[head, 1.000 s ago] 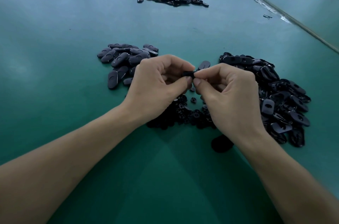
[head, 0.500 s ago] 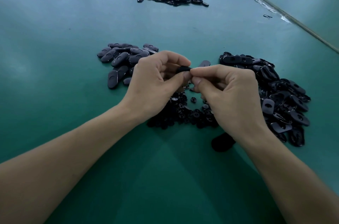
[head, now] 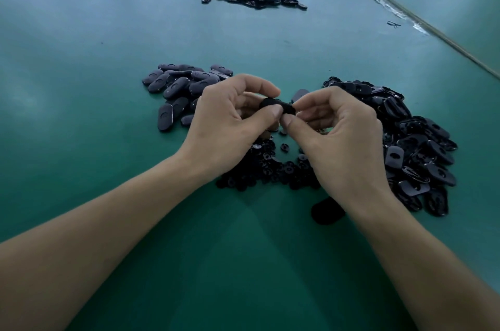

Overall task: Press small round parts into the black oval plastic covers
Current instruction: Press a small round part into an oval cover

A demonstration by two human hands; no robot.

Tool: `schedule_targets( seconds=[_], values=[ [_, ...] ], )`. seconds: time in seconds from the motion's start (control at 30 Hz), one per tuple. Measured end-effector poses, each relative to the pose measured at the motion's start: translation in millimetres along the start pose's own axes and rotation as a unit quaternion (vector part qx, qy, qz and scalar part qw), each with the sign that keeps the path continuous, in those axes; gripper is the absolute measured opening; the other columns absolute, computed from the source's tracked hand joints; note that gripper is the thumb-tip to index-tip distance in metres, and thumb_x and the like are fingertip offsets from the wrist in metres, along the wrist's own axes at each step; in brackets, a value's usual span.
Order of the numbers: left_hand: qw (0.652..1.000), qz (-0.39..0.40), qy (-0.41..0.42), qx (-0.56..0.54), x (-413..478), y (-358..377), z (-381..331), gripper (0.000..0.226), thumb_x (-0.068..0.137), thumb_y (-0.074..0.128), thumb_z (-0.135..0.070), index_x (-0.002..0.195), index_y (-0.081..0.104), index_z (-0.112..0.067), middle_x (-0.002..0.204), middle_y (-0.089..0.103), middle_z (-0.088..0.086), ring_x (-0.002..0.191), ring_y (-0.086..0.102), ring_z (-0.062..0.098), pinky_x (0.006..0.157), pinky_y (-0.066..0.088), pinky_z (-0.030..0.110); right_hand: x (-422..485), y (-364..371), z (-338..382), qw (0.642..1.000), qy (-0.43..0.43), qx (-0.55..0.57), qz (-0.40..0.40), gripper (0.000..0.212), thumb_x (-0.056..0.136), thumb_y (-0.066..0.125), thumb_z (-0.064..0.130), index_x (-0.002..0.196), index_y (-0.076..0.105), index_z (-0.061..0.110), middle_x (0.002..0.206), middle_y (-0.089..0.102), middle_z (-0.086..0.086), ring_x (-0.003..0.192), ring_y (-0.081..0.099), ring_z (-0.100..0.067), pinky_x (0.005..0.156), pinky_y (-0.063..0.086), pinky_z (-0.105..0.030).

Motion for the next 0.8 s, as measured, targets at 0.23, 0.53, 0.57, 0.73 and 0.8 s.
schedule_targets(
  seconds=[0.23, 0.53, 0.57, 0.73, 0.8],
  values=[
    [1.000, 0.000, -0.009, -0.023, 0, 1, 0, 0.019, 0.087, 0.072, 0.004, 0.088, 0.068, -0.014, 0.071, 0.074, 0.001, 0.062, 0.072, 0.014, 0.062, 0.058, 0.023, -2, -1, 7, 0.997, -0.053, -0.057, -0.014, 0.015, 0.081, 0.081, 0.014, 0.087, 0.074, 0.026, 0.083, 0.067, 0.008, 0.071, 0.062, -0.004, 0.064, 0.047, -0.011],
    [0.998, 0.009, -0.022, -0.060, -1, 3, 0, 0.016, 0.088, 0.069, 0.007, 0.088, 0.069, -0.008, 0.072, 0.075, 0.005, 0.062, 0.071, 0.015, 0.062, 0.057, 0.022, -2, 3, 5, 0.995, -0.074, -0.061, -0.003, 0.013, 0.084, 0.078, 0.009, 0.090, 0.074, 0.020, 0.085, 0.065, 0.011, 0.076, 0.061, 0.001, 0.067, 0.042, -0.005],
    [0.997, 0.011, -0.025, -0.065, -1, 3, 0, 0.015, 0.088, 0.068, 0.008, 0.088, 0.069, -0.008, 0.072, 0.075, 0.005, 0.062, 0.071, 0.015, 0.062, 0.057, 0.022, -2, 3, 5, 0.995, -0.081, -0.064, -0.002, 0.012, 0.085, 0.077, 0.009, 0.090, 0.074, 0.020, 0.084, 0.064, 0.011, 0.076, 0.060, 0.003, 0.067, 0.042, -0.005],
    [0.996, 0.021, -0.043, -0.070, 0, 3, 2, 0.014, 0.091, 0.065, 0.006, 0.090, 0.069, -0.007, 0.072, 0.075, 0.005, 0.064, 0.072, 0.015, 0.061, 0.058, 0.022, -2, 1, 10, 0.986, -0.132, -0.103, -0.001, 0.007, 0.088, 0.074, 0.011, 0.095, 0.075, 0.011, 0.088, 0.062, 0.006, 0.079, 0.056, 0.009, 0.070, 0.039, -0.002],
    [0.996, 0.027, -0.046, -0.065, 0, 3, 2, 0.015, 0.092, 0.064, 0.006, 0.090, 0.070, -0.008, 0.072, 0.075, 0.004, 0.064, 0.073, 0.015, 0.060, 0.057, 0.022, -2, 2, 11, 0.985, -0.134, -0.106, -0.001, 0.006, 0.089, 0.073, 0.012, 0.095, 0.075, 0.012, 0.090, 0.064, 0.003, 0.081, 0.057, 0.006, 0.072, 0.039, -0.002]
  ],
)
Point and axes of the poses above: each hand's wrist, its own x-axis towards the middle knuckle, its own y-axis out of the palm, z = x × y, the point moved 5 cm from there along x, towards the middle knuckle
